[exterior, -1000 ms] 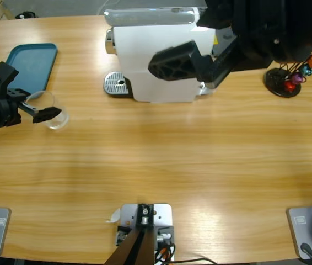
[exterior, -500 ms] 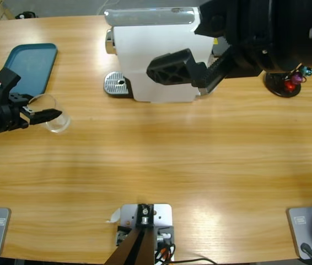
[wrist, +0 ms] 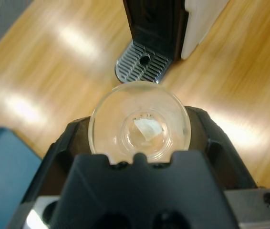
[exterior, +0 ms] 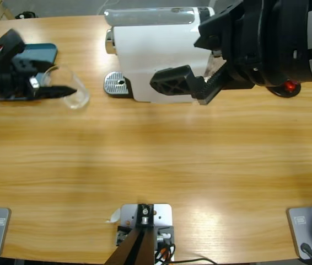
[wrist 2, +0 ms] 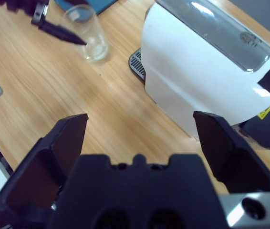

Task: Pour coffee

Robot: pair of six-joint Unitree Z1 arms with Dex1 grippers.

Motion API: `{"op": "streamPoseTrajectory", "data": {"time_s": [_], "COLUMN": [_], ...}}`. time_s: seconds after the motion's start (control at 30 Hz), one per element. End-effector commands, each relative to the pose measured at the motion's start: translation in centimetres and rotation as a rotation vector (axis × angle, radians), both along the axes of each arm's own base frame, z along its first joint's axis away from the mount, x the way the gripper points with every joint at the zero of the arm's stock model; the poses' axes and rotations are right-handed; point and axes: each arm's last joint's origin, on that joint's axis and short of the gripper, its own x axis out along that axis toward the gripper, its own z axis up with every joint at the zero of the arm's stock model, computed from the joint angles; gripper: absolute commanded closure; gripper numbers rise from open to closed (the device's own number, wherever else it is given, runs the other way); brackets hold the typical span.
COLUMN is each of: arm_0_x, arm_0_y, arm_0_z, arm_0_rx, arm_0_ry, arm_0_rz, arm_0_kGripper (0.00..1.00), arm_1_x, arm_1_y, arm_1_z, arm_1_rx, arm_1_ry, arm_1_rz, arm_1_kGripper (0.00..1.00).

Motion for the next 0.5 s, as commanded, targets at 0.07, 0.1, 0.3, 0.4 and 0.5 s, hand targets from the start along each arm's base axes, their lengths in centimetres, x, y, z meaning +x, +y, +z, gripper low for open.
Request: {"op": "streamPoseTrajectory", "data": {"time_s": [0.07, 0.1, 0.3, 0.4, 0.5], "arm_0_x": [6.5, 6.9, 8.7, 9.2, 9.3], "arm_0_y": [-2.5, -2.8, -3.9, -4.5, -6.0], "arm_0_z": [-1.8, -1.9, -3.1, -3.1, -3.3], "arm_0_rx": [0.017, 0.017, 0.007, -0.010, -0.015], "arm_0_ry": [0.032, 0.030, 0.041, 0.036, 0.041], "arm_0_rz": [-0.112, -0.115, -0.138, -0.160, -0.197], "arm_0_kGripper": [1.000, 1.000, 1.000, 1.000, 1.000], "arm_1_x": [1.4, 1.5, 2.3, 2.6, 2.6], "arm_1_y": [-1.5, -1.6, -1.0, -1.1, -1.3], "arm_1_z": [-2.2, -2.4, -3.3, -3.5, -3.6], "arm_1_rx": [-0.026, -0.025, -0.019, -0.023, -0.027], "arm_1_ry": [0.071, 0.074, 0.084, 0.088, 0.089], "arm_1_rz": [-0.044, -0.047, -0.052, -0.057, -0.060], "arm_1_kGripper": [0.000, 0.000, 0.000, 0.000, 0.000]}}
